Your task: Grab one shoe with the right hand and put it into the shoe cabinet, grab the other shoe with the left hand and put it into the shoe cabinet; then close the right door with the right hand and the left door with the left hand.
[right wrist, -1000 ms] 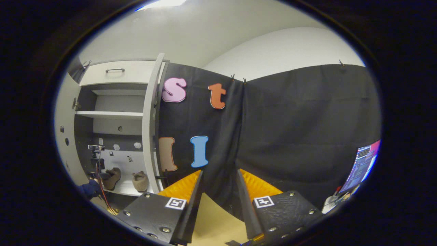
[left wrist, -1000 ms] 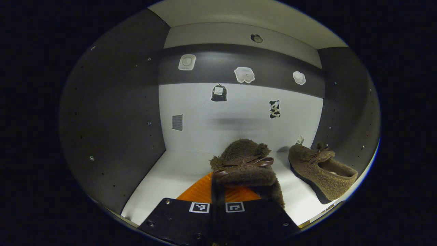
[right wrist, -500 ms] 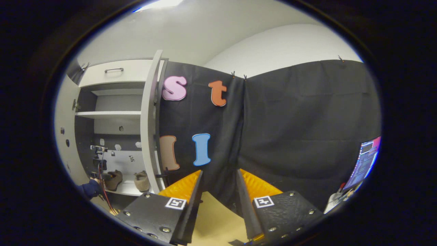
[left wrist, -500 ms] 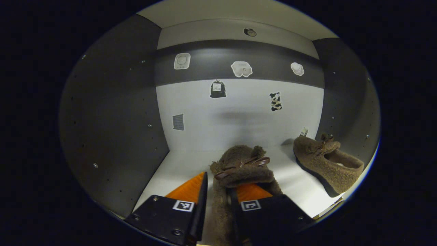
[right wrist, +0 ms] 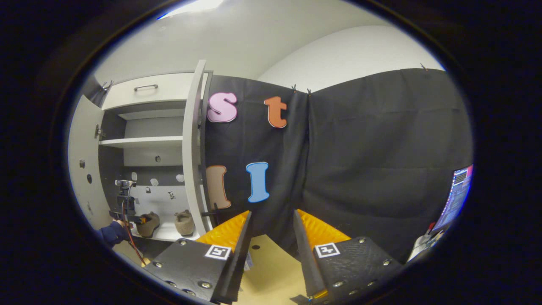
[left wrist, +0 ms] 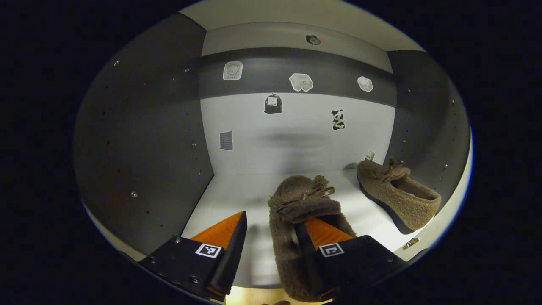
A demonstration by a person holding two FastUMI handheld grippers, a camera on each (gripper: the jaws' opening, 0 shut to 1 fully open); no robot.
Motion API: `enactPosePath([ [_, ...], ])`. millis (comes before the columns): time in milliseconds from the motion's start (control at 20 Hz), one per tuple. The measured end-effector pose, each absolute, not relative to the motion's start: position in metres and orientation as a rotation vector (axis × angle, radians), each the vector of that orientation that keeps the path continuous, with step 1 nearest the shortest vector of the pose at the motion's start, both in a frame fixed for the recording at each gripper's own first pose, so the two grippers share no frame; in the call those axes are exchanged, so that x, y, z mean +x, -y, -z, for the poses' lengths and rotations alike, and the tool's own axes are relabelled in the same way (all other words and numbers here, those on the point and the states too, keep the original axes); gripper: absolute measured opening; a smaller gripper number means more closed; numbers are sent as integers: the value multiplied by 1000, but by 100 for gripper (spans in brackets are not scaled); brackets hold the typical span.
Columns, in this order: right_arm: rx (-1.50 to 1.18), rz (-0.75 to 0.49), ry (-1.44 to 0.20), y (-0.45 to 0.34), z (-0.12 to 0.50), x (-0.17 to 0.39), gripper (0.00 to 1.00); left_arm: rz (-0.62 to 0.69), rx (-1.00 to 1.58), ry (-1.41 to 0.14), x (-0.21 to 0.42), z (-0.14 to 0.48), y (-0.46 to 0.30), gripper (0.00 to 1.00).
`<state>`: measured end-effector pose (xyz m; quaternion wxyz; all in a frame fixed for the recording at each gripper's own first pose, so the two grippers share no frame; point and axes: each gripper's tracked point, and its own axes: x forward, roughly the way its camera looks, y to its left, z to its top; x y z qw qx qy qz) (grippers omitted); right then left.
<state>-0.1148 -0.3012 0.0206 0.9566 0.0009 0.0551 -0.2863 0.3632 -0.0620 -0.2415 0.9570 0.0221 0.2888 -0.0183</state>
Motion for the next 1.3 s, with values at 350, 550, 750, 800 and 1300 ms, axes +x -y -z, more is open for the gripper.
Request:
enactPosePath([
  [350, 37, 578, -117, 297, -15, -131, 58, 69, -32, -541, 311, 210, 71, 70],
  [550, 24, 563, -114, 293, -18, -132, 54, 132, -54, -451, 264, 168, 85, 69],
  [750, 11, 526, -112, 289, -18, -120, 57, 191, -93, -316, 212, 109, 93, 69],
  [800, 8, 517, -114, 289, -17, -115, 58, 202, -93, -282, 199, 94, 93, 69],
  [1300, 21, 356, -183, 273, 29, -47, 73, 189, -115, -131, 96, -3, 64, 70],
])
